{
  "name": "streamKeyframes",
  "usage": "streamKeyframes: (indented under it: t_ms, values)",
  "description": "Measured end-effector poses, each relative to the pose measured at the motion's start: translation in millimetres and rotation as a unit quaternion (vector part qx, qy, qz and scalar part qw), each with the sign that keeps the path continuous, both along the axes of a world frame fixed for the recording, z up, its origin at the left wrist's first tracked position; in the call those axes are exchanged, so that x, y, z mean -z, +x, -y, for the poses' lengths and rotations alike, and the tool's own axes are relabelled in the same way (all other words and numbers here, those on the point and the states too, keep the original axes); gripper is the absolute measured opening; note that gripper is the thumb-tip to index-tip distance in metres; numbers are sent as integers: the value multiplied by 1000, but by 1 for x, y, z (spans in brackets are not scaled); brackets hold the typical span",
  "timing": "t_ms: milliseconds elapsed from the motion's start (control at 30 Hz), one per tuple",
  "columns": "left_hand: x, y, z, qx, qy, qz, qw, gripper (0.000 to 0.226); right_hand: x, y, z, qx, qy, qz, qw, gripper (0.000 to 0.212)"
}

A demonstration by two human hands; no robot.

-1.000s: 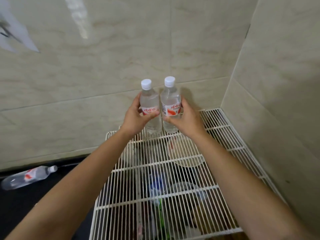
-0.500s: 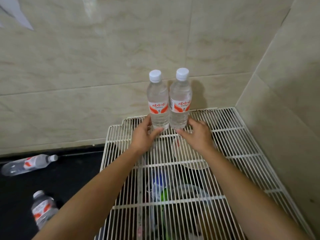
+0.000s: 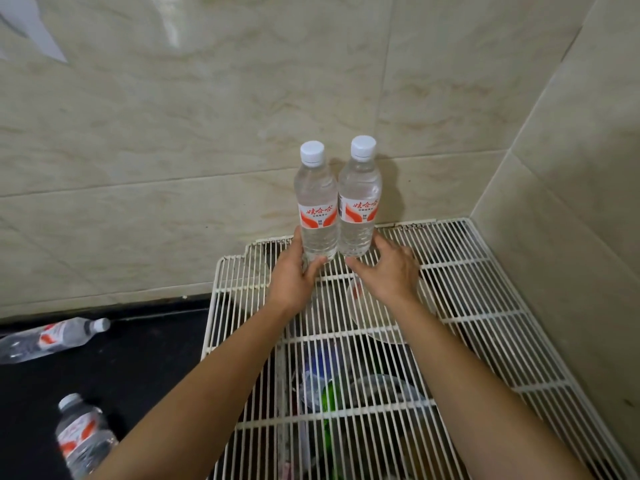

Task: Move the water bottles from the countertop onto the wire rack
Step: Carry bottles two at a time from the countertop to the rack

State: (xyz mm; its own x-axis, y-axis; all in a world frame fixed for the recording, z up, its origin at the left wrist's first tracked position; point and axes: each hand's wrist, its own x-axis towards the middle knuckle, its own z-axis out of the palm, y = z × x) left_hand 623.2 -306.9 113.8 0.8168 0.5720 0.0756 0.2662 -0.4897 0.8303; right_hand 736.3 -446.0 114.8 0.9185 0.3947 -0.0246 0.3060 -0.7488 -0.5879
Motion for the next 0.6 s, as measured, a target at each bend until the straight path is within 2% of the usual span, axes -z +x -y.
streamKeyframes:
  t_ms: [133, 200, 333, 433, 600]
  values:
    - [-8, -1, -8, 19, -60, -45, 997, 79, -1, -1, 9, -24, 36, -72, 996, 113]
    - [-20, -9, -8, 17, -45, -72, 996, 85, -6, -9, 21, -42, 49, -74, 995, 112]
    - [-57, -58, -9, -31, 160, -44, 986, 69, -30, -33, 50, -87, -20, 94, 992, 81]
    - [-87, -114, -13, -62, 310, -36, 948, 69, -60, -60, 64, -93, -10, 172, 981, 78]
    - [-119, -237, 10, -111, 362, -46, 924, 74, -98, -129, 82, -130, 51, 219, 966, 76]
